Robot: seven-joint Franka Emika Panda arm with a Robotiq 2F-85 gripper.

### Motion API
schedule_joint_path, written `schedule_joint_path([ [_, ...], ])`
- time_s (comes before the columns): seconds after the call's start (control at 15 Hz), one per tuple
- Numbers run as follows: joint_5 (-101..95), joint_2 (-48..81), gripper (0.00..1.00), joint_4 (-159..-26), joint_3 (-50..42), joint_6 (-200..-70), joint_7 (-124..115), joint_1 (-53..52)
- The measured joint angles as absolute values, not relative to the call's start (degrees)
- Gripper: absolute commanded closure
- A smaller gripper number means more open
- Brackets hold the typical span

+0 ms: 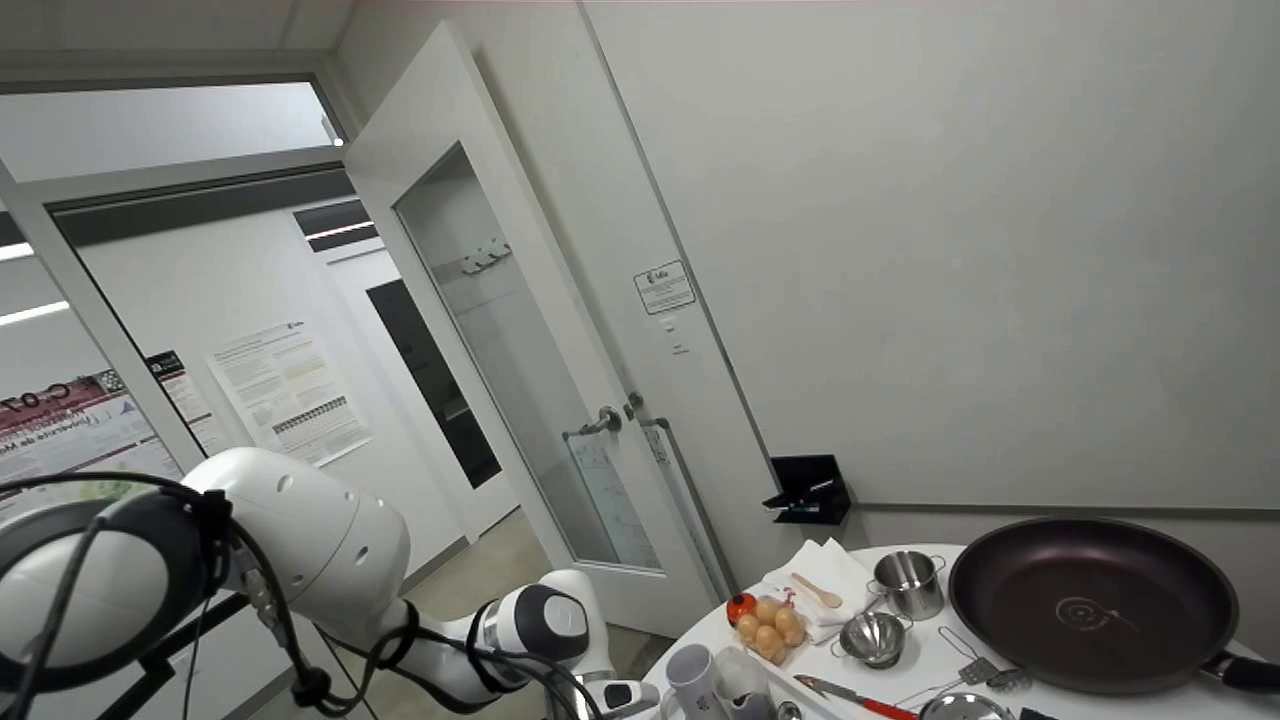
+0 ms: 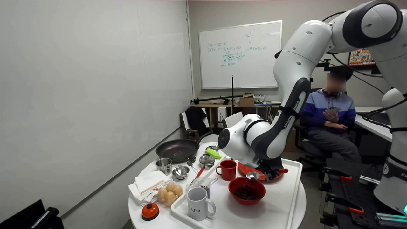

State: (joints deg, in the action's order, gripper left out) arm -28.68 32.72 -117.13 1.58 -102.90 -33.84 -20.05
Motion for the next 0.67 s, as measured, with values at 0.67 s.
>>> schedule_joint_path([
  [0.67,-31.9,32.7,0.95,-117.3,2.7,-97.3,-39.4,-21.9],
])
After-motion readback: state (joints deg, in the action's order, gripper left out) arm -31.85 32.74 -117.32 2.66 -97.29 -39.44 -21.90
